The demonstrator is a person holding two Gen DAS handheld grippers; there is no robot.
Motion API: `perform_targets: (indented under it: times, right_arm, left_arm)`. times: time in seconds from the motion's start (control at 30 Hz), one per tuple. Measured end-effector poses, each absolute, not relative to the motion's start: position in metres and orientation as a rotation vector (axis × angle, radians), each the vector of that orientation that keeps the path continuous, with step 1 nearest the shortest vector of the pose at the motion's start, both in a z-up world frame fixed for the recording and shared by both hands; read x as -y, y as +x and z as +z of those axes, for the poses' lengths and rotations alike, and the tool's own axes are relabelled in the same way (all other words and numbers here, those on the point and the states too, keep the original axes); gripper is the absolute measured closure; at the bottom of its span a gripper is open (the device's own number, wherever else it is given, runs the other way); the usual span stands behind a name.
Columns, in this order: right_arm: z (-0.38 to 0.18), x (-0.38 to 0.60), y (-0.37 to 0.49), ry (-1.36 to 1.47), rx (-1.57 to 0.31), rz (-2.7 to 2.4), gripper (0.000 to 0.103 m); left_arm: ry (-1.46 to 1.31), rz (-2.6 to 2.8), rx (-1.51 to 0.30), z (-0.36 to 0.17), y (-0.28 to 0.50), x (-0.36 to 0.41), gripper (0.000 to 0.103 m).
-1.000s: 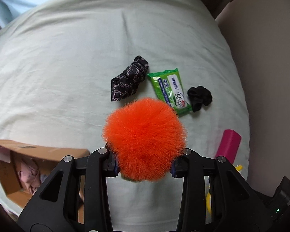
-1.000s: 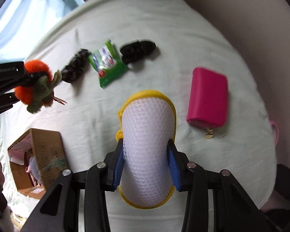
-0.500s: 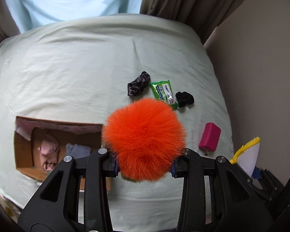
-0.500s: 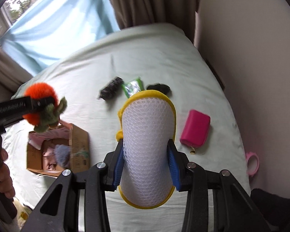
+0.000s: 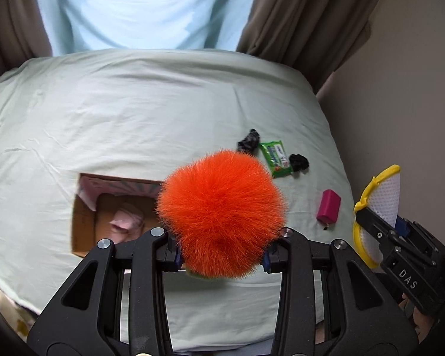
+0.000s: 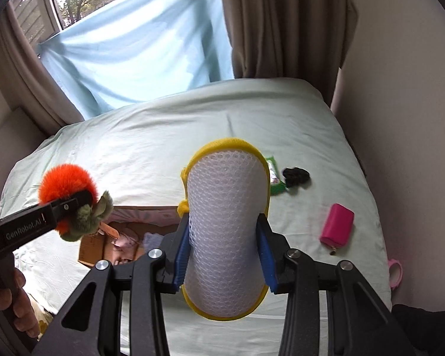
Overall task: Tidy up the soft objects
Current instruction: 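Carry the orange pompom and yellow mesh bag over the box with both tools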
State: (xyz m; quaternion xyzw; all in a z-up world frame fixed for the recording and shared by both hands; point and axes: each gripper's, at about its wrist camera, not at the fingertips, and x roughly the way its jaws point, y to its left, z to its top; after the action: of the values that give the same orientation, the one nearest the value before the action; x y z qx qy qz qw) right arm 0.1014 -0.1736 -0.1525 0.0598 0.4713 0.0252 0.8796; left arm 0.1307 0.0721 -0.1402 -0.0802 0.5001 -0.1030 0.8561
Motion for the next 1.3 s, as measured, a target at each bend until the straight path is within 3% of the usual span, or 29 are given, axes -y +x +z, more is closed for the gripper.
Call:
perform_targets:
  times: [0.27,0.53,0.83,1.3]
  right_arm:
    - [-0.157,0.075,0.119,0.133,-1.018,0.105,0.065]
    - [-0.198,0.000,0.144,0.171,-1.120,0.132,0.065]
    - [-0.254,-0.034,0.174,0.201,-1.278,0.158,0.065]
    - [-0.375,-0.047,0.228,0.276,-1.592,0.177,0.065]
  left_arm:
    - [-0.175,-0.179,-1.034,-0.140,0.132,-0.168,0.070]
    - [-0.133,-0.156,-1.111,-0.183,0.153,-0.244,0.070]
    - [-0.064,-0.144,-1.228,-0.262,0.169,-0.266,0.070]
    - [0.115,-0.229,-1.392,-0.356,0.206,-0.233,0.070]
